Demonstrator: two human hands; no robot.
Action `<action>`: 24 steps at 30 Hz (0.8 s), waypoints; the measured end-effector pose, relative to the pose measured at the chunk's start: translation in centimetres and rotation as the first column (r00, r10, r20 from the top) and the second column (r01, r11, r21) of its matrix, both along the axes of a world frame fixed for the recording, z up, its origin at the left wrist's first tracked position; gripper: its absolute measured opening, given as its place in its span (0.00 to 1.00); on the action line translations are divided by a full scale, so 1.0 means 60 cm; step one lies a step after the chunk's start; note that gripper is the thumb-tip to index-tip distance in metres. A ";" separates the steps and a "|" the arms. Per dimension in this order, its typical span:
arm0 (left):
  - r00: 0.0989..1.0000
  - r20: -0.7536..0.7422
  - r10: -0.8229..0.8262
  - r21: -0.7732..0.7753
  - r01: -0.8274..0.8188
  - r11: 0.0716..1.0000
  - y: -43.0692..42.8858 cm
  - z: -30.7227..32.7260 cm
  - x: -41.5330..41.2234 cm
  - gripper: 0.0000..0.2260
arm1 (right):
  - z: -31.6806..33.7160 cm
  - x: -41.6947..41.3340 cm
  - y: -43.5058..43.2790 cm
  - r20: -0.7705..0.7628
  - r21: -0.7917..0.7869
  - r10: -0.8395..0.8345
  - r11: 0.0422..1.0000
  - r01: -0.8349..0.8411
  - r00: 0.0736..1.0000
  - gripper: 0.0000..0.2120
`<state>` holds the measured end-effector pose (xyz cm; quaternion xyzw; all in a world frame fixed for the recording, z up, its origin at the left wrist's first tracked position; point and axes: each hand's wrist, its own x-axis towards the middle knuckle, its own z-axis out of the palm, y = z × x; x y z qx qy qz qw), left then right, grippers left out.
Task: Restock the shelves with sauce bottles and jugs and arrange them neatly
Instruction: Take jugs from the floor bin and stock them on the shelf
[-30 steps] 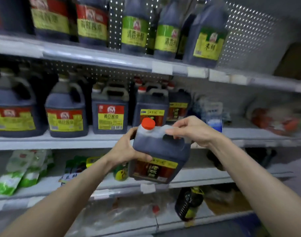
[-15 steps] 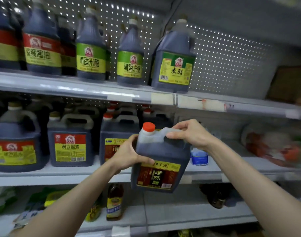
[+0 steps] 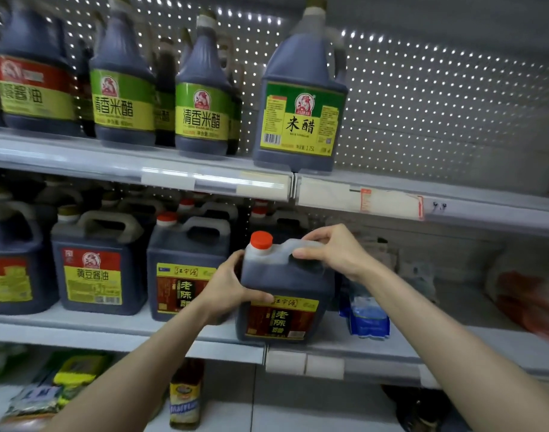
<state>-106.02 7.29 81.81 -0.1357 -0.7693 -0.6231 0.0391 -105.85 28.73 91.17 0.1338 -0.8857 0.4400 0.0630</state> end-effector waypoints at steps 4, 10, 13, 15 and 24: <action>1.000 0.001 0.012 -0.036 -0.012 0.999 -0.001 -0.013 -0.022 0.37 | -0.019 -0.032 -0.001 0.008 -0.016 0.012 1.000 -0.011 1.000 0.18; 0.998 0.060 0.001 -0.009 0.000 1.000 -0.010 -0.021 -0.046 0.39 | -0.030 -0.068 -0.011 0.022 -0.022 0.000 1.000 0.001 1.000 0.15; 0.999 0.047 -0.006 -0.020 0.007 1.000 -0.009 -0.027 -0.055 0.34 | -0.039 -0.087 -0.016 0.018 -0.049 -0.031 0.998 0.032 0.999 0.18; 0.999 0.040 -0.003 -0.019 0.003 1.000 -0.002 -0.038 -0.055 0.29 | -0.048 -0.092 -0.017 0.020 -0.069 -0.054 0.996 0.055 0.998 0.18; 0.998 0.051 0.031 0.032 -0.032 0.999 0.006 -0.059 -0.057 0.26 | -0.078 -0.091 -0.017 -0.017 -0.266 -0.103 0.959 0.095 0.995 0.21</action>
